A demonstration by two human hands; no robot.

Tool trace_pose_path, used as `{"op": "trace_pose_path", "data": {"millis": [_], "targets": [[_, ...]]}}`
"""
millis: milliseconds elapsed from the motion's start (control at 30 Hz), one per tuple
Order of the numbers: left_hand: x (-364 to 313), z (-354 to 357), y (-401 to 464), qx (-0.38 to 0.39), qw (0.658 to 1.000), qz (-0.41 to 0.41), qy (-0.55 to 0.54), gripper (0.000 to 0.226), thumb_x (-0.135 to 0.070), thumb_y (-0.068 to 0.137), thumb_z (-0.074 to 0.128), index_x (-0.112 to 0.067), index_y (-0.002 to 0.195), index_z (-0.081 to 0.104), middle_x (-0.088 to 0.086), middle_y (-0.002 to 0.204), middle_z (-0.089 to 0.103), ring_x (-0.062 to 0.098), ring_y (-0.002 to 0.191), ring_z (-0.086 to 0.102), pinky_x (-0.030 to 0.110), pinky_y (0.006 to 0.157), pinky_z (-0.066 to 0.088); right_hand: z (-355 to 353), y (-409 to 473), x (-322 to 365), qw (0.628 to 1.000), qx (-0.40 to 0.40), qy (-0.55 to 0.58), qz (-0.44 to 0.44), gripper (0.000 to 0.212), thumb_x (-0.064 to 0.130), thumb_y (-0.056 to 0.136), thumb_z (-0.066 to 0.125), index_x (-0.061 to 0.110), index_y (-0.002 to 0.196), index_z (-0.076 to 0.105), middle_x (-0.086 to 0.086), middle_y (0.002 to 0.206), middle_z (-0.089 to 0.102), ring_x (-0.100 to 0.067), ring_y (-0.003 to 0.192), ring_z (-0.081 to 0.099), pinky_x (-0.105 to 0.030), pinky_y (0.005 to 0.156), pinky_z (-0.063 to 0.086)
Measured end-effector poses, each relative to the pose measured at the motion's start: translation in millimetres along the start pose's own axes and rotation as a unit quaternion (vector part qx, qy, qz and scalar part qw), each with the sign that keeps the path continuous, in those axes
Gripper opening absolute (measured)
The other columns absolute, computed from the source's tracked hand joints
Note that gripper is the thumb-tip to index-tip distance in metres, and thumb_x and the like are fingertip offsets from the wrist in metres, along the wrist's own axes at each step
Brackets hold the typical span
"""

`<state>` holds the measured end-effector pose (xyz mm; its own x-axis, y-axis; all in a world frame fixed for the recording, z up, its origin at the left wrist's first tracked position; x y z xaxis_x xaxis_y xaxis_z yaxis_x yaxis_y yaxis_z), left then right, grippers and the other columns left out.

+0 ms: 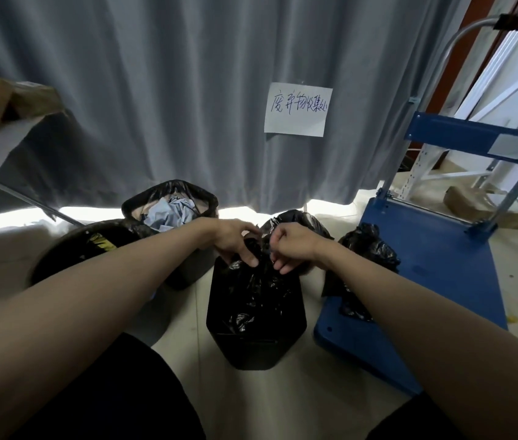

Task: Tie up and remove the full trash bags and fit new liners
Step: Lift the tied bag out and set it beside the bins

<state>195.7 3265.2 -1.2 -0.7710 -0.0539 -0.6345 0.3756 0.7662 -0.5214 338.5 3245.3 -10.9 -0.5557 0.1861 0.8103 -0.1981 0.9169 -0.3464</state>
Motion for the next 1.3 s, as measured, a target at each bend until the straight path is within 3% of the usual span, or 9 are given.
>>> {"op": "trace_pose_path", "data": {"millis": [167,333,567,633,767,967,1067,1200,1300], "targets": [[-19,0,3,-0.01,0.988,0.036,-0.148,0.079,-0.02,0.087,0.072,-0.017,0.151,0.026,0.005,0.121,0.055,0.016,0.093,0.066,0.025,0.071,0.059,7,-10,7,0.994,0.103,-0.035,-0.015,0.036,0.013,0.081,0.073,0.019,0.102,0.045,-0.007,0.098,0.059,-0.022,0.096,0.064,-0.04,0.084,0.057],[-23,1,2,0.014,0.985,0.049,-0.163,0.09,-0.012,0.079,0.079,-0.019,0.152,0.027,0.005,0.12,0.06,0.019,0.099,0.067,0.031,0.091,0.055,-7,2,-1,0.998,-0.001,-0.057,-0.038,0.051,0.016,0.074,0.08,0.015,0.115,0.05,-0.01,0.111,0.064,-0.024,0.098,0.064,-0.037,0.084,0.056],[-28,-9,7,-0.119,0.986,0.115,-0.018,0.07,-0.016,0.066,0.088,-0.021,0.126,0.053,-0.004,0.109,0.064,0.014,0.096,0.064,0.021,0.072,0.05,-39,4,3,0.986,-0.138,0.07,-0.064,0.026,0.009,0.084,0.072,0.006,0.11,0.069,-0.013,0.097,0.073,-0.027,0.089,0.071,-0.036,0.081,0.058],[-24,-3,13,-0.142,0.982,0.111,0.053,0.05,-0.022,0.066,0.087,-0.023,0.108,0.06,-0.005,0.097,0.065,0.016,0.091,0.064,0.025,0.08,0.052,-41,5,1,0.984,-0.145,0.097,-0.044,0.026,0.011,0.086,0.07,0.009,0.112,0.068,-0.015,0.101,0.073,-0.03,0.092,0.071,-0.038,0.078,0.058],[-20,3,23,-0.188,0.958,0.122,0.18,0.044,-0.035,0.074,0.074,-0.012,0.11,0.067,0.003,0.128,0.053,0.024,0.122,0.05,0.039,0.105,0.041,-31,2,4,0.99,-0.099,0.101,-0.029,0.026,0.002,0.087,0.065,0.009,0.112,0.065,-0.014,0.1,0.07,-0.024,0.082,0.068,-0.031,0.067,0.057],[-2,52,26,0.049,0.955,0.004,0.292,0.034,-0.018,0.099,0.049,-0.002,0.128,0.054,0.013,0.129,0.056,0.025,0.112,0.054,0.027,0.087,0.04,-7,-12,-4,0.994,0.076,-0.038,0.074,0.031,-0.003,0.092,0.055,0.012,0.119,0.054,-0.012,0.099,0.066,-0.019,0.073,0.068,-0.027,0.057,0.055],[3,59,25,0.102,0.946,-0.03,0.306,0.041,-0.027,0.098,0.055,-0.003,0.131,0.054,0.012,0.134,0.055,0.027,0.123,0.051,0.027,0.094,0.039,0,-14,-14,0.978,0.132,-0.116,0.113,0.034,0.001,0.093,0.054,0.008,0.126,0.052,-0.015,0.12,0.065,-0.028,0.104,0.067,-0.041,0.088,0.057],[-17,18,23,-0.065,0.95,0.036,0.302,0.029,-0.026,0.092,0.061,-0.004,0.11,0.066,0.013,0.104,0.064,0.03,0.106,0.06,0.023,0.073,0.036,-18,-6,-5,0.986,-0.011,-0.155,0.065,0.032,0.006,0.089,0.06,0.004,0.119,0.053,-0.014,0.109,0.06,-0.028,0.098,0.061,-0.029,0.066,0.05],[-19,-13,21,-0.195,0.939,0.08,0.273,0.02,-0.028,0.086,0.067,-0.012,0.097,0.069,0.004,0.087,0.058,0.028,0.097,0.062,0.027,0.074,0.041,-42,2,0,0.978,-0.17,-0.118,0.011,0.032,0.006,0.084,0.063,0.011,0.11,0.045,-0.013,0.107,0.055,-0.028,0.1,0.054,-0.033,0.08,0.046]]}}
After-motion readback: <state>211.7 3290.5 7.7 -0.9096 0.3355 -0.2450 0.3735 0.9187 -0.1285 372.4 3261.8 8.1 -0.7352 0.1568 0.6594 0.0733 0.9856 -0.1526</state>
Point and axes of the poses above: each hand's wrist, its own y-axis towards the middle knuckle, its own z-axis out of the palm, x = y × z, the point moved 5 cm from there along y, towards the middle knuckle
